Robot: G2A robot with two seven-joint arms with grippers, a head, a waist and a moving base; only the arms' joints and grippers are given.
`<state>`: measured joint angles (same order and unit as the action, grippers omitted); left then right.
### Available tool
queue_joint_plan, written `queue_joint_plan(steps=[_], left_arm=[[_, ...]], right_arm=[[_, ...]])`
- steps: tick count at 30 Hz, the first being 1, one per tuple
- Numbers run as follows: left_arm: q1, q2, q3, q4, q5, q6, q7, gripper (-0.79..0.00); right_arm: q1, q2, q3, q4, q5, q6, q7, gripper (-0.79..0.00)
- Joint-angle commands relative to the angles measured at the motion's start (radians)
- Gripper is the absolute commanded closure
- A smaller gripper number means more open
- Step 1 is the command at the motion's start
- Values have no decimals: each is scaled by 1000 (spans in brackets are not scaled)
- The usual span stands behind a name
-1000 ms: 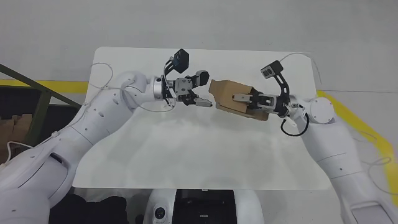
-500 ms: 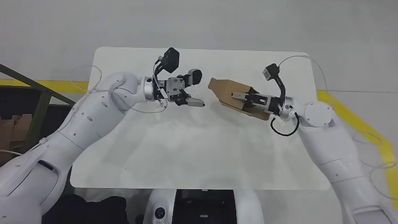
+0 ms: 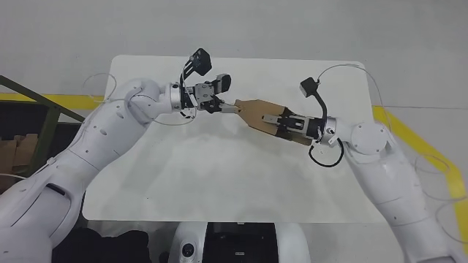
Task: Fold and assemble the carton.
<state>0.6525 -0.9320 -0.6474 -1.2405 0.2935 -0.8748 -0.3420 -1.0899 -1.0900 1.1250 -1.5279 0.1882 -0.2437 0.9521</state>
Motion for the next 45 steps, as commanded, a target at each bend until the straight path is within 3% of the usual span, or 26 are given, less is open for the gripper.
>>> queue_joint_plan(steps=[1, 8, 18, 45], left_arm=[[-4, -5, -1, 3, 3, 18, -14, -785], [-9, -21, -8, 30, 6, 36, -33, -785], [-3, -38, -19, 63, -33, 0, -60, -785], [6, -85, -26, 93, -78, -88, -118, -785]], right_arm=[[-4, 1, 3, -16, -3, 3, 2, 0], [-19, 3, 11, -50, 42, -14, 23, 0], [18, -9, -16, 21, 194, -88, 99, 0], [103, -46, -85, 162, 446, -167, 230, 0]])
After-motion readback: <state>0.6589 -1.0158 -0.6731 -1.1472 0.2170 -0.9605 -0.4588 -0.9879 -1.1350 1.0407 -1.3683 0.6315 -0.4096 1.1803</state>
